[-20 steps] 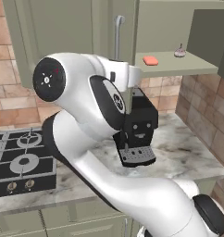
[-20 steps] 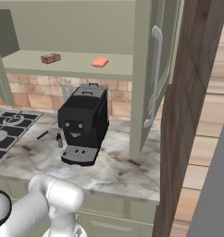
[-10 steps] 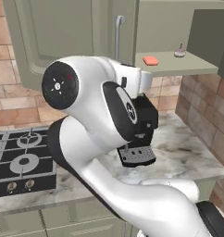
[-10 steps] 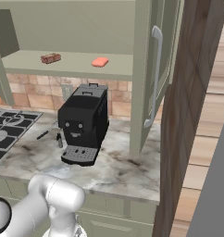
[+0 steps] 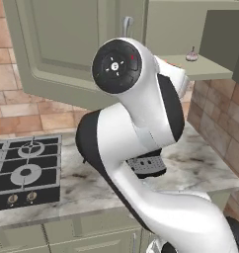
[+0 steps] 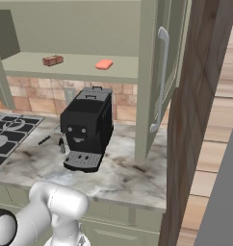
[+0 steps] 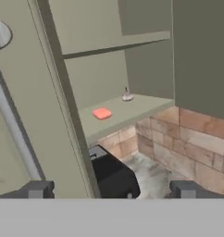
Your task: Pick the bar soap and bar soap from the cabinet and place them on the counter.
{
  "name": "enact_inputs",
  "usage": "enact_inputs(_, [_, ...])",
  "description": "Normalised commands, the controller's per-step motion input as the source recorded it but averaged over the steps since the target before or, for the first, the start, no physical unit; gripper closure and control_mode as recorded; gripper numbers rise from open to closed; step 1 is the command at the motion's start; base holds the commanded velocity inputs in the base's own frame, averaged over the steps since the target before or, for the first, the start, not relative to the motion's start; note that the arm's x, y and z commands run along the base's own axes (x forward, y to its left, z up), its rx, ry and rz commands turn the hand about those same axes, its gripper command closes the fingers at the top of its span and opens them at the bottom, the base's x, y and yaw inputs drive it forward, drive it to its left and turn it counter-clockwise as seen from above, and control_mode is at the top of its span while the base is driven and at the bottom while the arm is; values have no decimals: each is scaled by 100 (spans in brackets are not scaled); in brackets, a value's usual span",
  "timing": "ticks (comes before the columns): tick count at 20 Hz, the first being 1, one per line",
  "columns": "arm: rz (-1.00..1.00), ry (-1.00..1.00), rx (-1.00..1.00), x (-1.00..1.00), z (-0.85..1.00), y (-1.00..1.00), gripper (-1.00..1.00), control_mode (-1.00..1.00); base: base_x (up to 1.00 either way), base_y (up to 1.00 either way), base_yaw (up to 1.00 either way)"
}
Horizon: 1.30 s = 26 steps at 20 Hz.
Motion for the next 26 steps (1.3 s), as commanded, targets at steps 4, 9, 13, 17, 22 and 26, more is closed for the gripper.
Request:
enact_inputs(4, [0, 0, 19, -8, 16, -31, -100, -100, 0, 0, 0])
enact_inputs(9, [0, 0, 21, -5, 8, -37, -100, -100, 0, 0, 0])
enact_inputs(13, [0, 0, 31, 0, 0, -45, -100, -100, 0, 0, 0])
enact_inputs(17, [0, 0, 34, 0, 0, -43, -100, -100, 0, 0, 0])
enact_inputs(22, [1, 0, 31, 0, 0, -40, -100, -100, 0, 0, 0])
enact_inputs(26, [3, 0, 31, 0, 0, -37, -100, -100, 0, 0, 0])
